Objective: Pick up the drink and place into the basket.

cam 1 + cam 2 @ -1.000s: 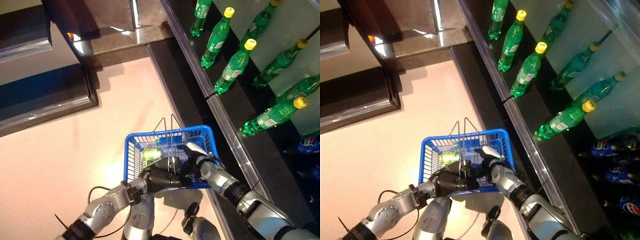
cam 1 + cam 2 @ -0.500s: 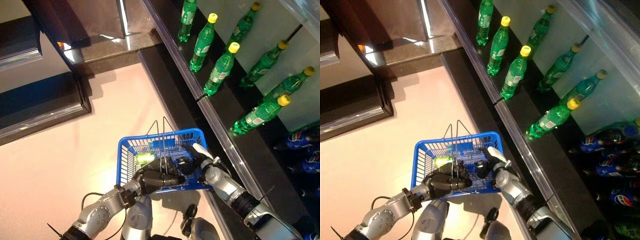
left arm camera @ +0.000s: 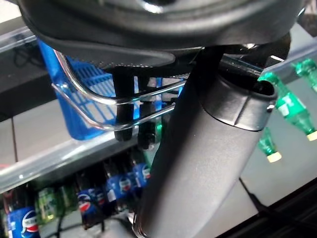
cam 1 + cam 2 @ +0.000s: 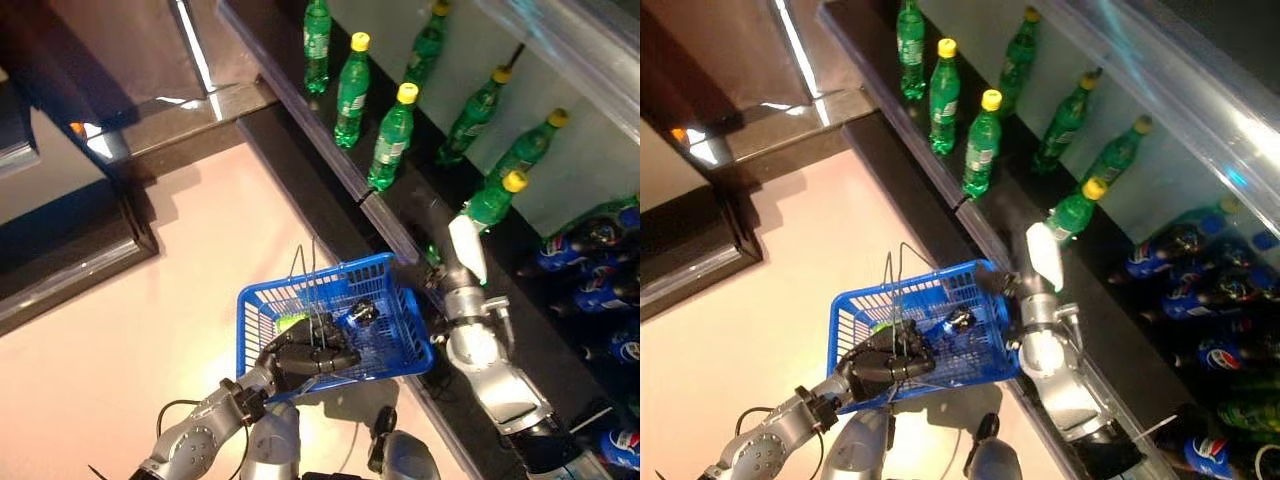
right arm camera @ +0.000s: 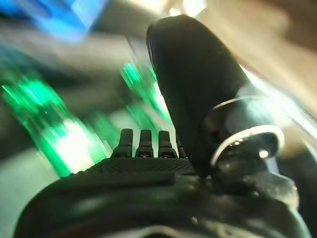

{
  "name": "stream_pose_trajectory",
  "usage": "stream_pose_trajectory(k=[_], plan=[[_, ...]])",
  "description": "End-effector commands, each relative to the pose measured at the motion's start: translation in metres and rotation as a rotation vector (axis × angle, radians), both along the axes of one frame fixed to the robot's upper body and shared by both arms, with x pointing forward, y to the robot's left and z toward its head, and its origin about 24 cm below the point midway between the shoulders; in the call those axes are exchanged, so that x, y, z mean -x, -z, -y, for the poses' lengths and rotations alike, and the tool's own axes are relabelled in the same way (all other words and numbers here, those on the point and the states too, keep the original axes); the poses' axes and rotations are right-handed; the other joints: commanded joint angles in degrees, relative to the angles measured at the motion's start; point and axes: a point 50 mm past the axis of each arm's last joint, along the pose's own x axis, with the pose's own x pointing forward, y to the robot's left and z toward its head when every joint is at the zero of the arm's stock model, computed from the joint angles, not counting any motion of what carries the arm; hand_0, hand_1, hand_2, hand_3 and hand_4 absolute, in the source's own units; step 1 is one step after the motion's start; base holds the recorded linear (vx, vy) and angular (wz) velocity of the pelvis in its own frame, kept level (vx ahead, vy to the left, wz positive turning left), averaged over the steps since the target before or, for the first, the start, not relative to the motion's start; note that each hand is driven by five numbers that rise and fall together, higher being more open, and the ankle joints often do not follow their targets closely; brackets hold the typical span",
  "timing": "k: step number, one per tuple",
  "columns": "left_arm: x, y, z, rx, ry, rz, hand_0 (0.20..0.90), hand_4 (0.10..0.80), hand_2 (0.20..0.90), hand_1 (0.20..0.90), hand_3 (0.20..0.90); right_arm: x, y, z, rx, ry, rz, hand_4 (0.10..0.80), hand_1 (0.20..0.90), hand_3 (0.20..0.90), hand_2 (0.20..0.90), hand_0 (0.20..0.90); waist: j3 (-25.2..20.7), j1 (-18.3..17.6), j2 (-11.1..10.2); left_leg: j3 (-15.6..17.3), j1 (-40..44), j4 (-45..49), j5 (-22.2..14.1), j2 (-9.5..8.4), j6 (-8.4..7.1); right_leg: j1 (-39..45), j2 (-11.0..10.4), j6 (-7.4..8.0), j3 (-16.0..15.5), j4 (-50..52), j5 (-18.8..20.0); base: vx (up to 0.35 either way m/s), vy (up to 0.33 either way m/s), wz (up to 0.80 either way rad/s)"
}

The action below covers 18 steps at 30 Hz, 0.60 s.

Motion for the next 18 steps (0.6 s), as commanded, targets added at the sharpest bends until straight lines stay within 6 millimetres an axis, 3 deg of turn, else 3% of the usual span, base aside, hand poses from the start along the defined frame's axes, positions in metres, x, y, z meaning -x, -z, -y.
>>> stream_pose_trajectory(k=[1, 10, 14, 18], plan=[[0.012, -0.131, 0.036, 0.549, 0.075, 0.664, 0.300, 0.100, 0.300, 0.300, 0.200, 0.021, -0.026, -0.001, 0.078, -0.077, 0.265, 0.800, 0.900, 0.900, 0.900, 0.900, -13.4, 0.0, 2.7, -0.6, 1.9, 5.8, -5.9, 2.64, -3.23, -2.3, -0.1, 2.92, 2.9, -0.8, 5.0, -0.016, 0.055, -0.13], [0.013, -0.131, 0.035, 0.571, 0.024, 0.657, 0.300, 0.100, 0.300, 0.300, 0.200, 0.037, -0.049, -0.003, -0.107, -0.027, 0.581, 0.800, 0.900, 0.900, 0.900, 0.900, -14.9, -0.9, 3.5, 1.0, 3.2, 4.9, -6.2, 2.91, -3.53, -1.8, 0.0, 2.44, 2.9, -1.2, 4.4, -0.009, 0.025, -0.03], [0.014, -0.130, 0.036, 0.582, 0.003, 0.656, 0.300, 0.100, 0.300, 0.300, 0.200, 0.037, -0.040, -0.002, -0.205, 0.043, 0.598, 0.800, 0.900, 0.900, 0.900, 0.900, -15.3, -1.3, 4.3, 1.4, 3.0, 5.0, -6.2, 3.02, -3.68, -2.1, 0.1, 2.09, 3.3, -1.2, 4.2, -0.004, 0.046, -0.04], [0.016, -0.124, 0.038, 0.584, -0.007, 0.646, 0.300, 0.100, 0.300, 0.300, 0.200, 0.025, -0.009, 0.000, -0.338, 0.065, 0.395, 0.800, 0.900, 0.900, 0.900, 0.900, -15.3, -1.4, 4.8, 1.5, 2.8, 4.7, -5.9, 2.93, -3.84, -2.3, 0.0, 1.94, 3.1, -1.3, 4.2, 0.000, 0.000, 0.00]])
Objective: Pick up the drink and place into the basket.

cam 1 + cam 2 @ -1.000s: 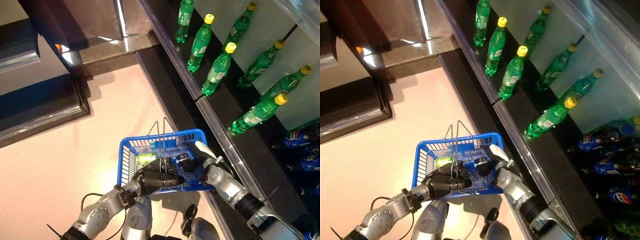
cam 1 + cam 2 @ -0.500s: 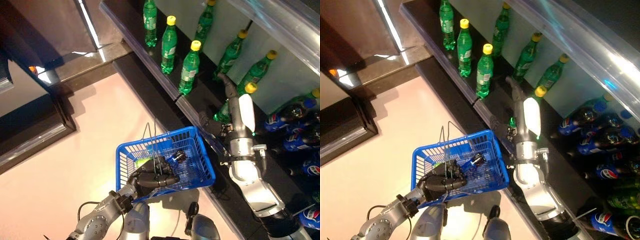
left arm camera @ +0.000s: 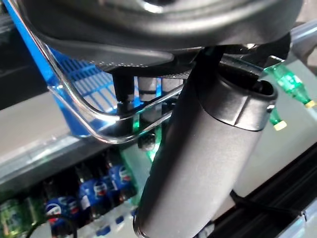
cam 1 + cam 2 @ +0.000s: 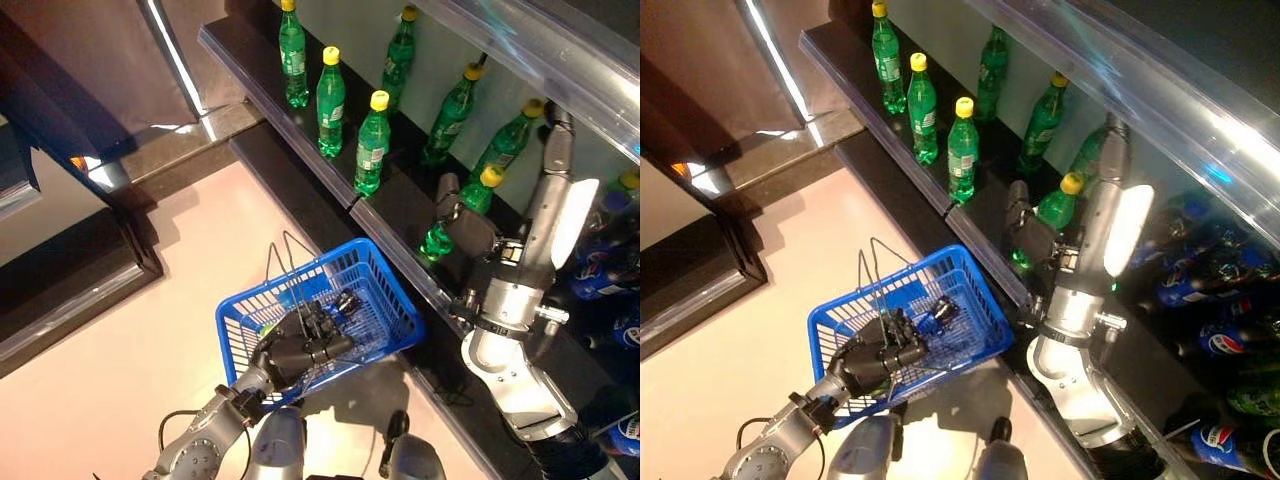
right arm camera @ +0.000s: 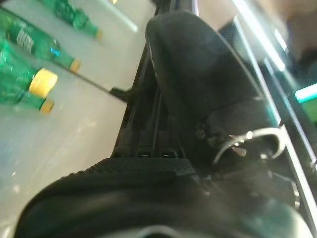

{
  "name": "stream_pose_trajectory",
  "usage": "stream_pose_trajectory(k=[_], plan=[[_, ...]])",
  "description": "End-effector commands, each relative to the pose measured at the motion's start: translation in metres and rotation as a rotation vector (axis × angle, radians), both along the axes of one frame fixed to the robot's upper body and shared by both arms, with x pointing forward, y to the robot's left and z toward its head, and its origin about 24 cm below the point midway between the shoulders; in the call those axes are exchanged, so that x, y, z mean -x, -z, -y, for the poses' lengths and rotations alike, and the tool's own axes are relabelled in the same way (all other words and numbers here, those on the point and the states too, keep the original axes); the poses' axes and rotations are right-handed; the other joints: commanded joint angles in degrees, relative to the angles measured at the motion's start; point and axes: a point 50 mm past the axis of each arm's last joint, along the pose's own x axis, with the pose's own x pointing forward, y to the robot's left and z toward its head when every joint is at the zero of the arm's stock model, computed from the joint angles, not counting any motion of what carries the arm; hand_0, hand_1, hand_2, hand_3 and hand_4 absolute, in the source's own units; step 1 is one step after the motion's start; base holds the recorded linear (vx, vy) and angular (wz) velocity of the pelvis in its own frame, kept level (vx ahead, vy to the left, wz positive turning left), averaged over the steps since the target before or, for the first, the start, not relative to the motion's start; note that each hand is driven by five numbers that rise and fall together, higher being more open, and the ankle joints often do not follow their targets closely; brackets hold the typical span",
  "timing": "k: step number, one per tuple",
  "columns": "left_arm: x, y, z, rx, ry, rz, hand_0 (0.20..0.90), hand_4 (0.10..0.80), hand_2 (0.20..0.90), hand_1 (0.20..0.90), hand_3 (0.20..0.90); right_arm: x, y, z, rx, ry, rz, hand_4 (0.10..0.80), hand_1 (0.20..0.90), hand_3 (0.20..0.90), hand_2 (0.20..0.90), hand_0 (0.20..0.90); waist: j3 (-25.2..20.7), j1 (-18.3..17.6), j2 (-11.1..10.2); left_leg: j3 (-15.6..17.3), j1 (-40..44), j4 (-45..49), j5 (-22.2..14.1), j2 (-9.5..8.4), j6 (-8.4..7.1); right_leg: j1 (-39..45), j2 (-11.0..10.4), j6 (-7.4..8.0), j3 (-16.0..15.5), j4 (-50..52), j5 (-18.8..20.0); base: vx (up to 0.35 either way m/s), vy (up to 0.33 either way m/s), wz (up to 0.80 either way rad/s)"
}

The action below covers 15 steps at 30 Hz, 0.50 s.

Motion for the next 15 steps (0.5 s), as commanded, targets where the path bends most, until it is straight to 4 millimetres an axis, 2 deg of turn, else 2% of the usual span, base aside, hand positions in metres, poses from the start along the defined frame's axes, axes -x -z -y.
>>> stream_pose_trajectory(k=[1, 3, 6, 10, 15], plan=[[0.013, -0.118, 0.036, 0.448, 0.100, 0.624, 0.300, 0.100, 0.300, 0.300, 0.200, 0.001, 0.016, -0.004, -0.096, -0.086, -0.045, 0.800, 0.900, 0.900, 0.900, 0.900, -13.5, -0.1, 1.7, 0.1, 0.9, 6.2, -5.9, 2.57, -3.84, -3.2, 0.0, 1.83, 2.1, -0.3, 4.1, 0.000, 0.000, 0.00], [0.014, -0.116, 0.035, 0.448, 0.097, 0.624, 0.300, 0.100, 0.300, 0.300, 0.200, 0.001, 0.023, -0.003, -0.139, -0.097, -0.079, 0.800, 0.900, 0.900, 0.900, 0.900, -13.4, -0.2, 1.9, 0.1, 0.6, 6.2, -5.7, 2.55, -3.83, -3.5, 0.0, 1.82, 2.1, -0.2, 4.2, -0.005, 0.009, -0.02], [0.013, -0.114, 0.034, 0.452, 0.099, 0.638, 0.300, 0.100, 0.300, 0.300, 0.200, -0.004, 0.044, -0.004, -0.211, -0.108, -0.159, 0.800, 0.900, 0.900, 0.900, 0.900, -12.3, -0.2, 2.4, -0.2, -1.0, 6.5, -5.4, 2.38, -3.79, -4.9, -0.2, 1.69, 2.1, 0.2, 4.5, -0.065, 0.031, -0.06], [0.008, -0.119, 0.037, 0.451, 0.118, 0.672, 0.300, 0.100, 0.300, 0.300, 0.200, -0.016, 0.052, -0.008, -0.271, -0.136, -0.202, 0.800, 0.900, 0.900, 0.900, 0.900, -9.7, 0.0, 2.5, -0.9, -3.2, 6.9, -5.3, 1.69, -3.60, -6.8, -0.7, 1.84, 2.0, 0.4, 5.1, -0.139, -0.016, -0.02], [0.004, -0.124, 0.039, 0.446, 0.135, 0.708, 0.300, 0.100, 0.300, 0.300, 0.200, -0.024, 0.052, -0.011, -0.292, -0.160, -0.211, 0.800, 0.900, 0.900, 0.900, 0.900, -7.6, 0.2, 2.6, -1.7, -5.2, 7.6, -5.3, 0.89, -3.34, -8.3, -1.1, 2.00, 2.1, 0.6, 5.7, -0.079, -0.016, 0.01]])
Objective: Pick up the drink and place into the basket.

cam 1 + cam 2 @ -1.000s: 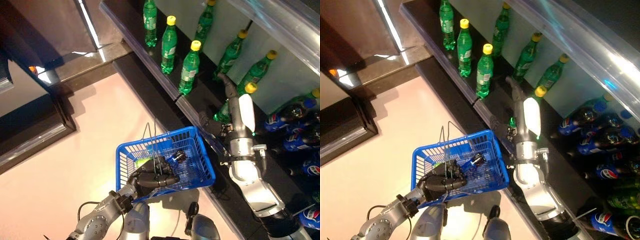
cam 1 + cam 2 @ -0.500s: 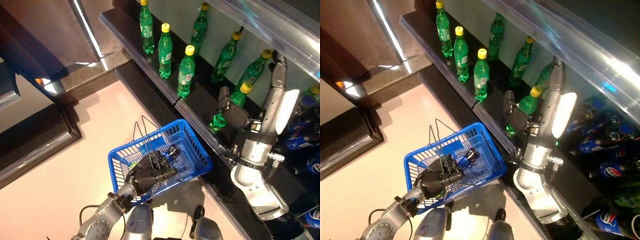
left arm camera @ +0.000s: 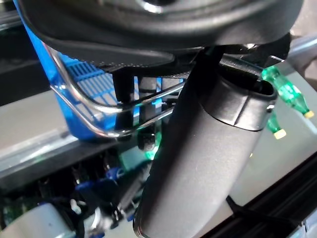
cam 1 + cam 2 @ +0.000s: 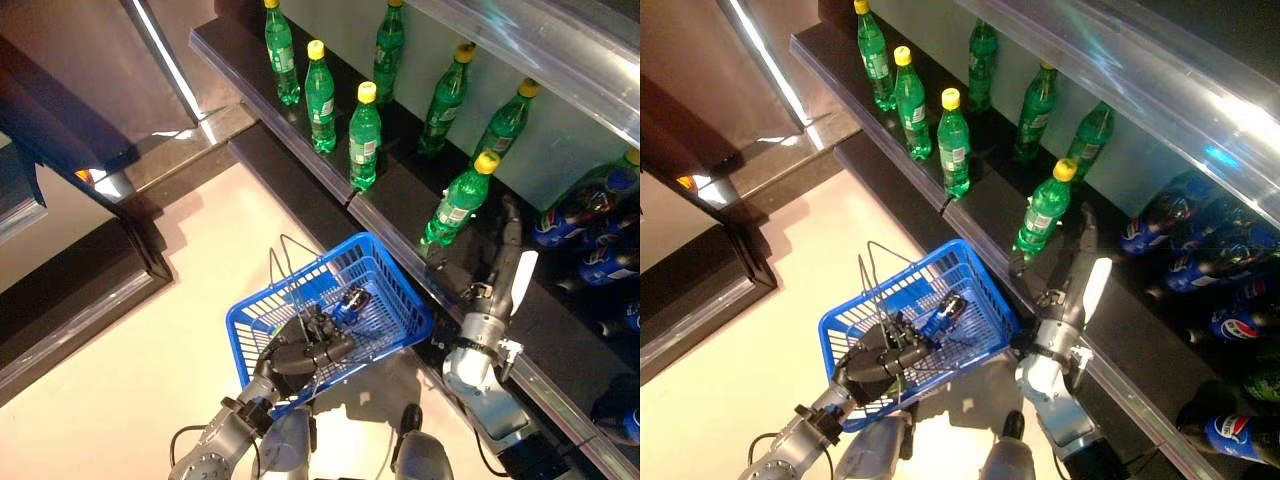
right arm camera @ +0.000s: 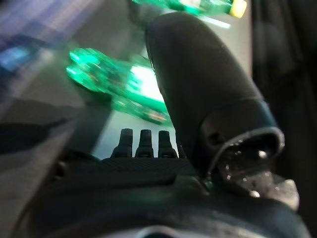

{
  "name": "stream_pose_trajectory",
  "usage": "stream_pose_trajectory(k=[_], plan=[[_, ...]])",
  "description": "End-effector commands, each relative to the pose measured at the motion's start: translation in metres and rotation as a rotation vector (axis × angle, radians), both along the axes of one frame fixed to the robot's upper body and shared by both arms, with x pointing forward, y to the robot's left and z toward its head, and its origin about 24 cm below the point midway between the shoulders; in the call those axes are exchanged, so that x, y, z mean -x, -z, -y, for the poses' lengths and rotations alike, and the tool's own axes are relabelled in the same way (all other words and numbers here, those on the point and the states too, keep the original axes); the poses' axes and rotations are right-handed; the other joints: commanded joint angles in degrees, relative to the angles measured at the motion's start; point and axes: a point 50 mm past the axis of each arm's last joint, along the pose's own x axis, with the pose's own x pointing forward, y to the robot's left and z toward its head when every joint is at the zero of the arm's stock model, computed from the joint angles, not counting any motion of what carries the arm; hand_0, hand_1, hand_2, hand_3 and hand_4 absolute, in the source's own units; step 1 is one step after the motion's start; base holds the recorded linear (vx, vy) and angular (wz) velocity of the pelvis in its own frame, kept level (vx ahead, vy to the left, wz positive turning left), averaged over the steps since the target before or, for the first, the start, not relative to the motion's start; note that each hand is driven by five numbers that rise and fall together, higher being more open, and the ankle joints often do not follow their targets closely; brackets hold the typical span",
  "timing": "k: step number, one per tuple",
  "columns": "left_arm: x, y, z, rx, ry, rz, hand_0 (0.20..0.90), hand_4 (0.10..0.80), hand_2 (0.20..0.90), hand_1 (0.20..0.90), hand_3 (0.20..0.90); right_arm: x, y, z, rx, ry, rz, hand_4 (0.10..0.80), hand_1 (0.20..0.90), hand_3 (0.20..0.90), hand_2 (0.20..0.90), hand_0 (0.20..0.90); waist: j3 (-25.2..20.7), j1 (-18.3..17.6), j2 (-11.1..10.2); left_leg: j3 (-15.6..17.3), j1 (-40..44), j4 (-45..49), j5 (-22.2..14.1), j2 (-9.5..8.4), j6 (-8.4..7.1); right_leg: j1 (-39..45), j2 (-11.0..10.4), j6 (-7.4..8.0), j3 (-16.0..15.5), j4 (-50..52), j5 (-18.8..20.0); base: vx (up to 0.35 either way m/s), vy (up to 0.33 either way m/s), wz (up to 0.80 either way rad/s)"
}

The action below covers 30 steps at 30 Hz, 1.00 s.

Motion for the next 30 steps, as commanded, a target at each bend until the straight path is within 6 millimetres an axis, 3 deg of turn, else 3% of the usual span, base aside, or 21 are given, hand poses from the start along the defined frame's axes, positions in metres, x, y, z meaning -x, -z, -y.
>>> stream_pose_trajectory(k=[1, 16, 30], plan=[[-0.007, -0.132, 0.030, 0.367, 0.131, 0.750, 0.300, 0.100, 0.300, 0.300, 0.200, -0.011, -0.040, -0.015, -0.007, -0.110, 0.238, 0.800, 0.900, 0.900, 0.900, 0.900, -5.8, 1.0, 0.1, -1.8, -1.6, 7.7, -5.9, 0.90, -3.45, -3.7, -1.2, 2.08, 1.4, -0.4, 5.6, -0.065, -0.017, 0.00], [-0.020, -0.153, 0.040, 0.385, 0.160, 0.826, 0.300, 0.100, 0.300, 0.300, 0.200, -0.032, -0.071, -0.020, -0.218, 0.013, 0.435, 0.800, 0.900, 0.900, 0.900, 0.900, 0.9, 1.5, 0.9, -3.4, -8.3, 11.3, -6.0, 0.33, -3.20, -8.5, -1.6, 1.43, 1.6, 1.1, 6.5, -0.073, -0.029, 0.00], [-0.028, -0.164, 0.043, 0.363, 0.176, 0.879, 0.300, 0.100, 0.300, 0.300, 0.200, -0.049, -0.101, -0.009, -0.394, 0.155, 0.585, 0.800, 0.900, 0.900, 0.900, 0.900, 4.5, 3.0, 2.2, -4.9, -13.9, 12.2, -5.2, -0.70, -2.54, -11.9, -1.3, 0.45, 0.6, 0.5, 7.9, -0.045, -0.037, 0.01]])
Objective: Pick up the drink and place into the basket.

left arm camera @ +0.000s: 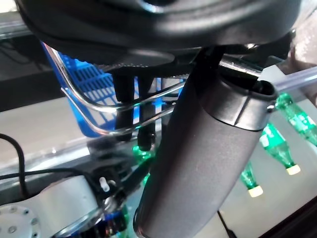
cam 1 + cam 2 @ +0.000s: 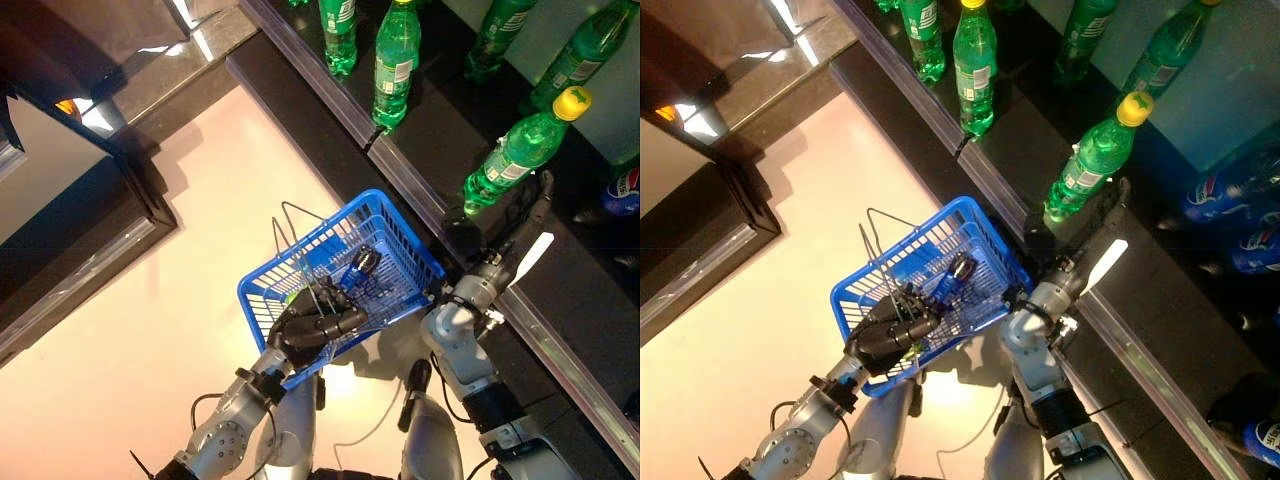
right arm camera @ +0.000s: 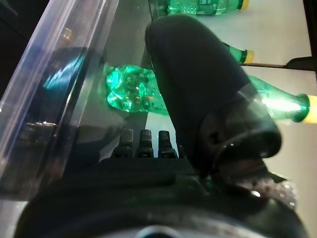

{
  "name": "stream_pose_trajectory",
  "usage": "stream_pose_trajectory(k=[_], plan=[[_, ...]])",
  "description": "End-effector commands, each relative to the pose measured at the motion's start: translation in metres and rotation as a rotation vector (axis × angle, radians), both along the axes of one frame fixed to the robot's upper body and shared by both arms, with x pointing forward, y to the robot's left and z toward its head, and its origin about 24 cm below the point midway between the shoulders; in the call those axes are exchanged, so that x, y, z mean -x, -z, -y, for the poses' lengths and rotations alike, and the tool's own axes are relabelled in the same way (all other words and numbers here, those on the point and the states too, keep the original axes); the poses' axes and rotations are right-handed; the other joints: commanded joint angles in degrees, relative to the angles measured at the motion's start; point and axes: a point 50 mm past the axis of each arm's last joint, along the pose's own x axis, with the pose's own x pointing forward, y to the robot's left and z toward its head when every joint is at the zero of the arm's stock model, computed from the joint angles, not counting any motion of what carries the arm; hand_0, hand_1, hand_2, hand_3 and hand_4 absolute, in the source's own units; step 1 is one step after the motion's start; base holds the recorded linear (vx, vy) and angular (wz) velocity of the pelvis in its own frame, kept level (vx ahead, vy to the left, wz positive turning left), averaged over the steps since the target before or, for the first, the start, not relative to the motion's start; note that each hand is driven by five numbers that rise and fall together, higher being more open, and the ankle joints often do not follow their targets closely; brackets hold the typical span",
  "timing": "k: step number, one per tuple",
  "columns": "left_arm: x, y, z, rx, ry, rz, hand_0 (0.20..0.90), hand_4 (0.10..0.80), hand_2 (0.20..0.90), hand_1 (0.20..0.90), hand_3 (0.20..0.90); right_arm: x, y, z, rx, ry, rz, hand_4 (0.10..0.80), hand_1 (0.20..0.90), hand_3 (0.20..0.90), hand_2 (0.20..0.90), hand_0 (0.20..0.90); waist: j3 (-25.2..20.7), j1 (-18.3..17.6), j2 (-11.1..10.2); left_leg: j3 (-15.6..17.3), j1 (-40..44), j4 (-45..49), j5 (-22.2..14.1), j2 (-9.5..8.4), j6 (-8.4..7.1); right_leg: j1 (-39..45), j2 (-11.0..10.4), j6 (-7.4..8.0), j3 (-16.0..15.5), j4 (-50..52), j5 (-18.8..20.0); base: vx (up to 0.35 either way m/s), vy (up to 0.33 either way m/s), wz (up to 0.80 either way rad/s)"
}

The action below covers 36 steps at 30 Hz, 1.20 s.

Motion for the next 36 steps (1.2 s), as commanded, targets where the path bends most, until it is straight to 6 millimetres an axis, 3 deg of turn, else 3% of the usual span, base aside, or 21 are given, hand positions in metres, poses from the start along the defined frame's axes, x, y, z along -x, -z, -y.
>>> stream_pose_trajectory(k=[1, 13, 18, 36], plan=[[0.006, -0.140, 0.026, 0.315, 0.157, 0.760, 0.300, 0.100, 0.300, 0.300, 0.200, -0.002, -0.060, 0.001, -0.088, 0.033, 0.338, 0.800, 0.900, 0.900, 0.900, 0.900, -0.9, 1.0, 0.4, -4.4, -3.5, 9.6, -5.6, -0.27, -2.83, -1.2, -0.9, 0.50, 0.5, -2.9, 8.1, -0.037, -0.044, 0.00], [0.002, -0.142, 0.028, 0.366, 0.192, 0.731, 0.300, 0.100, 0.300, 0.300, 0.200, -0.005, -0.081, 0.013, -0.188, 0.093, 0.443, 0.800, 0.900, 0.900, 0.900, 0.900, -0.9, 1.5, 0.4, -4.9, -5.5, 9.6, -5.4, -0.66, -2.56, -2.5, -0.4, -0.17, 0.1, -3.5, 8.4, -0.004, -0.009, 0.00], [-0.001, -0.144, 0.030, 0.352, 0.199, 0.724, 0.300, 0.100, 0.300, 0.300, 0.200, -0.014, -0.091, 0.026, -0.216, 0.095, 0.453, 0.800, 0.900, 0.900, 0.900, 0.900, -0.9, 1.8, 0.5, -5.2, -5.7, 9.6, -5.3, -0.69, -2.56, -2.6, -0.4, -0.38, -0.3, -3.3, 8.4, 0.000, 0.000, 0.00], [-0.011, -0.151, 0.030, 0.321, 0.208, 0.722, 0.300, 0.100, 0.300, 0.300, 0.200, -0.039, -0.115, 0.047, -0.040, -0.047, 0.373, 0.800, 0.900, 0.900, 0.900, 0.900, -0.9, 2.3, -0.2, -5.7, -6.1, 9.4, -5.5, -1.41, -2.26, -4.1, -0.7, -0.21, -1.0, -2.4, 8.5, 0.000, 0.000, 0.00]])
